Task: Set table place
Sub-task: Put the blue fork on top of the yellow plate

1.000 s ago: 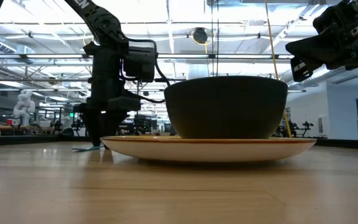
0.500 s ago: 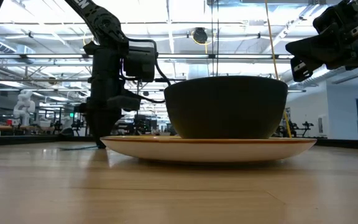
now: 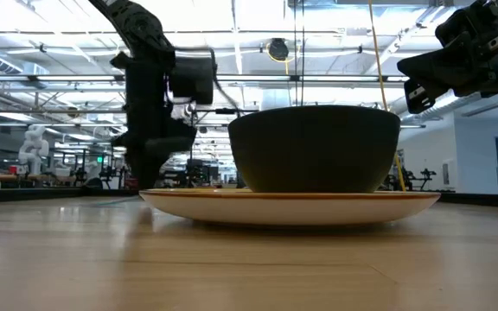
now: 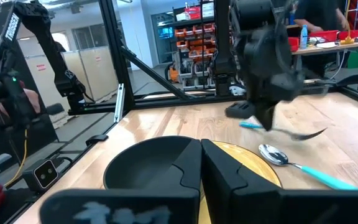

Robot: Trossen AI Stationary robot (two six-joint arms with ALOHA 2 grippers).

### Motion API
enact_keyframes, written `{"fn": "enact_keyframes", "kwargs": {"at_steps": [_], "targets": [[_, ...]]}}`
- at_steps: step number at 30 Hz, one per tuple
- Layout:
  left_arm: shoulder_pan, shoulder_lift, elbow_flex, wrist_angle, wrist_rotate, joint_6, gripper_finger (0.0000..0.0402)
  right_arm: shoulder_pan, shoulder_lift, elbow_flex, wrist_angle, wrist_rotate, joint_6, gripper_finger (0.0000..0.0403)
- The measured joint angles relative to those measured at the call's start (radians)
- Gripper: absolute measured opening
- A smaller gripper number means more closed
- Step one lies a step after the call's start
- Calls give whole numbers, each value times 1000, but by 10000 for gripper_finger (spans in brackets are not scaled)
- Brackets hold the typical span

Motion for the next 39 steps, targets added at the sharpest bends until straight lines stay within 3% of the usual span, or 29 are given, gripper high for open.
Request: {"fn": "enact_keyframes", "kwargs": {"at_steps": [8, 14, 23, 39], "targets": [[-26, -148, 4, 85, -108, 25, 5, 0, 0, 0, 0, 0, 0, 0], [-35, -212, 5, 110, -124, 30, 5, 0, 0, 0, 0, 0, 0, 0], [-59, -225, -8, 206, -149, 113, 5, 0, 1, 0, 0, 0, 0, 0], [-59, -280, -8, 186, -171, 190, 5, 0, 5, 0, 0, 0, 11, 0]]}}
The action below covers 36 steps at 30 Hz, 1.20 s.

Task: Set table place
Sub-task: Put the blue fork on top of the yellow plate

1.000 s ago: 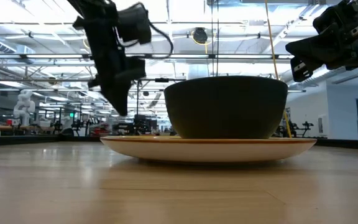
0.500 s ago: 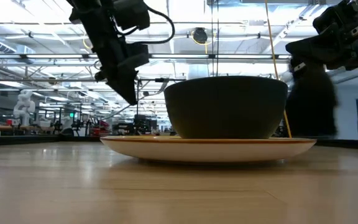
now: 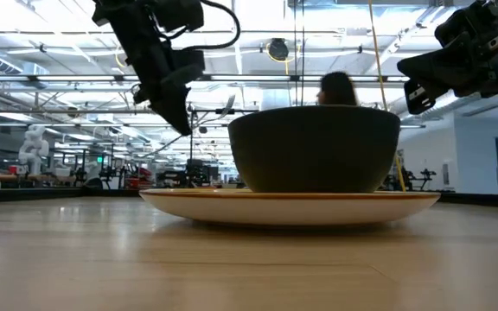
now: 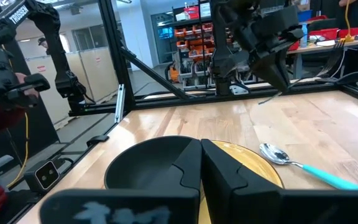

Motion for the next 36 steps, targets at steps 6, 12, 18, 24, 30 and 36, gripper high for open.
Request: {"fn": "enact_keyframes", "kwargs": {"at_steps": [6, 12, 18, 24, 30, 36], "targets": [[-10, -98, -1, 14, 15, 105, 5, 0, 1, 0, 0, 0, 0, 0], [-51, -258, -1, 62, 30, 182, 5, 0, 6, 0, 2, 0, 0, 0], [-92, -428, -1, 38, -27, 192, 5, 0, 8, 0, 2, 0, -3, 0], [-129, -535, -1, 7, -89, 188, 5, 0, 8, 0, 10, 0, -3, 0], [-146, -554, -1, 2, -108, 186, 5, 0, 8, 0, 21, 0, -3, 0], [-166, -558, -1, 1, -103, 263, 5, 0, 8, 0, 23, 0, -2, 0]]}}
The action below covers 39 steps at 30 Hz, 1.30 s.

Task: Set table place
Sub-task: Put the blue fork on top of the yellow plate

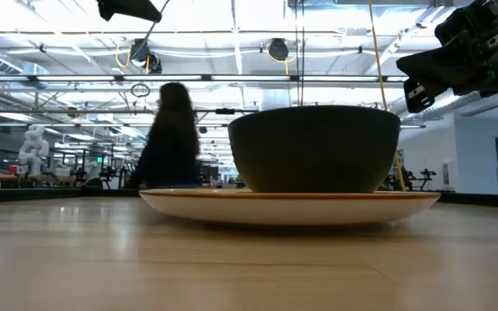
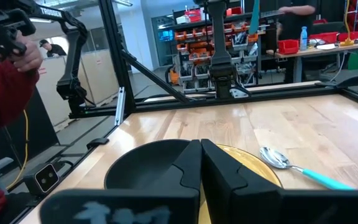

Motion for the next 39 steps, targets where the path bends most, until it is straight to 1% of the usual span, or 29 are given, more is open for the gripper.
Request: {"fn": "enact_keyframes", "kwargs": {"at_steps": [4, 10, 15, 18, 23, 26, 28, 31, 33, 36, 39], "targets": [[-37, -34, 0, 7, 21, 97, 5, 0, 0, 0, 0, 0, 1, 0], [-51, -125, 0, -13, -59, 80, 5, 0, 0, 0, -4, 0, 2, 0], [-51, -201, -10, -24, -132, 32, 5, 0, 0, 0, -7, 0, 2, 0], [-51, -244, -64, 18, -138, 33, 5, 0, 0, 0, -7, 0, 2, 0], [-51, -324, -213, 137, -138, 41, 5, 0, 0, 0, -7, 0, 2, 0], [-50, -365, -306, 251, -135, 53, 5, 0, 0, 0, -7, 0, 2, 0], [-50, -389, -362, 341, -80, 81, 5, 0, 0, 0, -5, 0, 2, 0], [-50, -411, -440, 469, 64, 153, 5, 0, 0, 0, 1, 0, 2, 0], [-51, -419, -486, 532, 123, 189, 5, 0, 0, 0, 1, 0, 2, 0], [-50, -435, -542, 569, 160, 213, 5, 0, 0, 0, 0, 0, 2, 0], [-50, -455, -589, 591, 165, 206, 5, 0, 0, 0, 0, 0, 8, 0]]}}
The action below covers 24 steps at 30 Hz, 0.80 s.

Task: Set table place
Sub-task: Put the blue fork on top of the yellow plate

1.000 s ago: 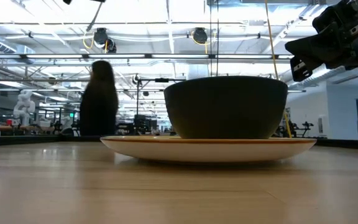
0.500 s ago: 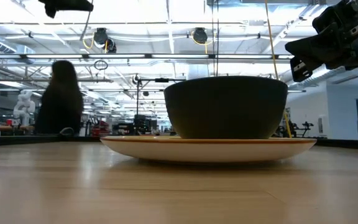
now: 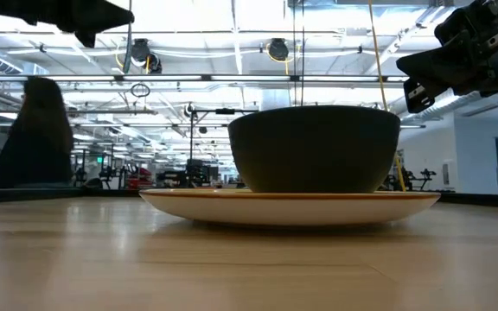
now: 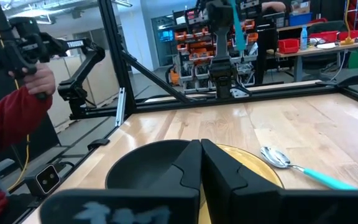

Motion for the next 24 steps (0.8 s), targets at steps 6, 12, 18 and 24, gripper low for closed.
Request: {"fn": "enact_keyframes", "kwargs": {"at_steps": [6, 12, 18, 24], "targets": [[0, -21, -42, -27, 179, -22, 5, 0, 0, 0, 0, 0, 1, 0], [-1, -19, -114, 70, 337, -40, 5, 0, 0, 0, 0, 0, -1, 0], [0, -18, -238, 210, 341, -27, 5, 0, 0, 0, 0, 0, -2, 0], [0, -18, -321, 315, 375, -32, 5, 0, 0, 0, 8, 0, -2, 0]]}}
